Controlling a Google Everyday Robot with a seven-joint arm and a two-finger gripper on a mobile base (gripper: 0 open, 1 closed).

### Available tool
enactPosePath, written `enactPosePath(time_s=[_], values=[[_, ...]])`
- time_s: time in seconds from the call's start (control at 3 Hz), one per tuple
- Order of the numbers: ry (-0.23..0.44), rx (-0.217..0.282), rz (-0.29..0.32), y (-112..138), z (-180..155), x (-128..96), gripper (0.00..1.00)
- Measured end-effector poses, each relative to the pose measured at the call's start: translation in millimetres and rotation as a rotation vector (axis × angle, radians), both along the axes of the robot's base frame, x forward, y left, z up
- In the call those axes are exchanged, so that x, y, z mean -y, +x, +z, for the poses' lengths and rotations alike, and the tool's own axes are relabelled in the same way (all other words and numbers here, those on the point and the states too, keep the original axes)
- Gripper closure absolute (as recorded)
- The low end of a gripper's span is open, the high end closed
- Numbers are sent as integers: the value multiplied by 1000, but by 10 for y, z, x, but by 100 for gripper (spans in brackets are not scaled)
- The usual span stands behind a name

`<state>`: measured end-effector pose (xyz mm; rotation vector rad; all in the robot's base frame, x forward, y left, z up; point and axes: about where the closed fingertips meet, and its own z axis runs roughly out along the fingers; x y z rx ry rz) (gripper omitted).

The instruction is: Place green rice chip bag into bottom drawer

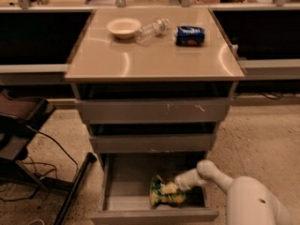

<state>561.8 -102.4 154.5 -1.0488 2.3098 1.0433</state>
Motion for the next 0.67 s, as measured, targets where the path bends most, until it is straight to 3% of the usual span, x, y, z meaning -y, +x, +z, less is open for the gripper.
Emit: enactPosePath(time_s=[0.67], values=[[0,0,0,0,0,-1,34]])
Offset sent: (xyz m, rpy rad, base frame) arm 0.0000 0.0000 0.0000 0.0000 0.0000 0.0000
